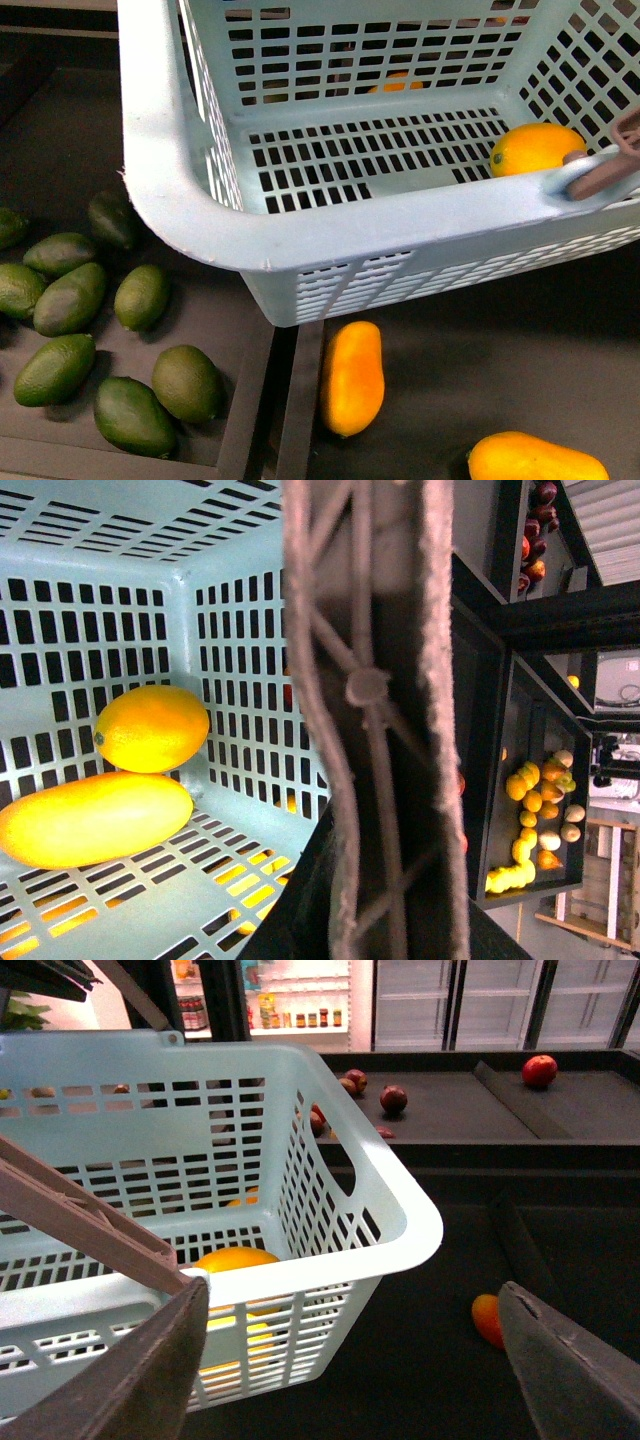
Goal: Pick lemon and mango into basket
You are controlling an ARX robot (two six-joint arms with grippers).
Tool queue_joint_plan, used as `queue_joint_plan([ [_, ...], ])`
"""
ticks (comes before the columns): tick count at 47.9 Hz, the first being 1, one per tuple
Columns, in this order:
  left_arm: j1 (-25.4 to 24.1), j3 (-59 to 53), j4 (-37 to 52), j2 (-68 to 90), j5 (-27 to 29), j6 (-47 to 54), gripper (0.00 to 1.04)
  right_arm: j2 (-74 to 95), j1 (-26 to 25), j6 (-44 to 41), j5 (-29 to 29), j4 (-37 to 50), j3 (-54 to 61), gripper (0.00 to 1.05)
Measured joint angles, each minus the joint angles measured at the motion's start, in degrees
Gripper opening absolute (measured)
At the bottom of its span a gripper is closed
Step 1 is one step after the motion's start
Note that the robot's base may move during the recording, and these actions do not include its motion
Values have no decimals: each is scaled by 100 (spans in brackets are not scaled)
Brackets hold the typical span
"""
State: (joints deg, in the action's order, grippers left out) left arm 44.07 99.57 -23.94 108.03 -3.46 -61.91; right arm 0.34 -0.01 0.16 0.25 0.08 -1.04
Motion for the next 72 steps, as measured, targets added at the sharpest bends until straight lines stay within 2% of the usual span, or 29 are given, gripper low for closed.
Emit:
queue_joint_plan([
  [3, 52, 0, 0, 4, -13, 24, 5, -2, 0, 2, 0, -7, 0, 97],
  [9, 68, 0, 0, 4, -175, -74, 5, -9, 0, 0, -4, -11, 0, 96],
  [32, 0, 0, 0, 9, 28, -2, 5, -13, 4, 0, -7, -17, 0, 96],
  [72, -7, 4, 0, 9, -20, 15, 5, -4, 7, 0, -9, -13, 0, 96],
])
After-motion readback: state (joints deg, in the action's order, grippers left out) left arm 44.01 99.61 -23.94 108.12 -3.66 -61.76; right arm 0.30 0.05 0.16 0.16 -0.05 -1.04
